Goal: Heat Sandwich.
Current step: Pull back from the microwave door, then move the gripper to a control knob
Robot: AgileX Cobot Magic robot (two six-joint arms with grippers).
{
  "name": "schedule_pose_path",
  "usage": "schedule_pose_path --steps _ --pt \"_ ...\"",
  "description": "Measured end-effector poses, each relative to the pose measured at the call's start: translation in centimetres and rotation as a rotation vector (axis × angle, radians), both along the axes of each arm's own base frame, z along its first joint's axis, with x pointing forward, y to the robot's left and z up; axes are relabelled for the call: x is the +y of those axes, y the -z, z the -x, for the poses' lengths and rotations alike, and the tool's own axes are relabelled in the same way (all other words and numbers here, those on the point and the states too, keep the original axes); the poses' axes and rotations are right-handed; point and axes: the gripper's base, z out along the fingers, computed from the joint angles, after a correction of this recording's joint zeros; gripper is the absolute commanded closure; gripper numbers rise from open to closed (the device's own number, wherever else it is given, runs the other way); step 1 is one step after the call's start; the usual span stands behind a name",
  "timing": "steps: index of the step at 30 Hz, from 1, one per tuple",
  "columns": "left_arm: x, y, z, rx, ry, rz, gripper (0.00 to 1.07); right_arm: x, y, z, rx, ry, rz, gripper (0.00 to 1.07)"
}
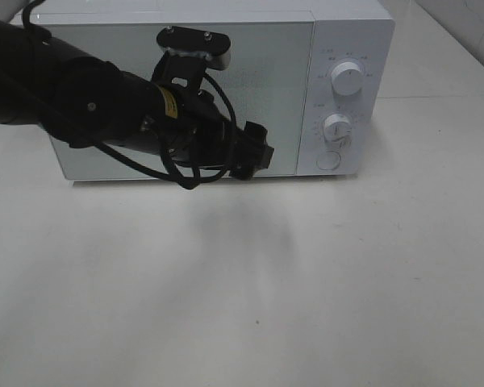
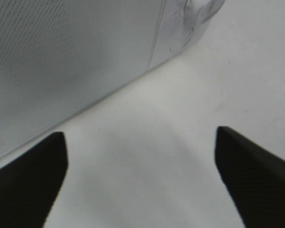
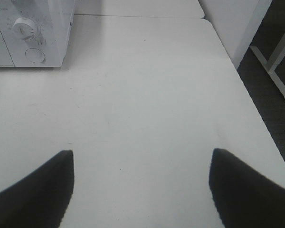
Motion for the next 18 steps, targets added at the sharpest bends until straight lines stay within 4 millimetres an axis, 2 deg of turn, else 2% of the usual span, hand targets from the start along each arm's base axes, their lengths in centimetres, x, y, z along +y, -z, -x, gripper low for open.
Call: schedule_pose_path --steps 11,16,18 --pt "2.1 -1.4 2.2 0.181 0.001 -0.177 0.08 0.0 0.0 0.0 0.000 0.000 0.000 0.32" --pt "3.4 -2.1 3.3 0.246 0.009 -0.287 0.08 0.0 0.0 0.0 0.000 0.000 0.000 0.32" --pt "4.6 -2.7 3.4 0.284 -0.014 -0.321 0.08 0.0 0.0 0.0 0.000 0.000 0.000 0.32"
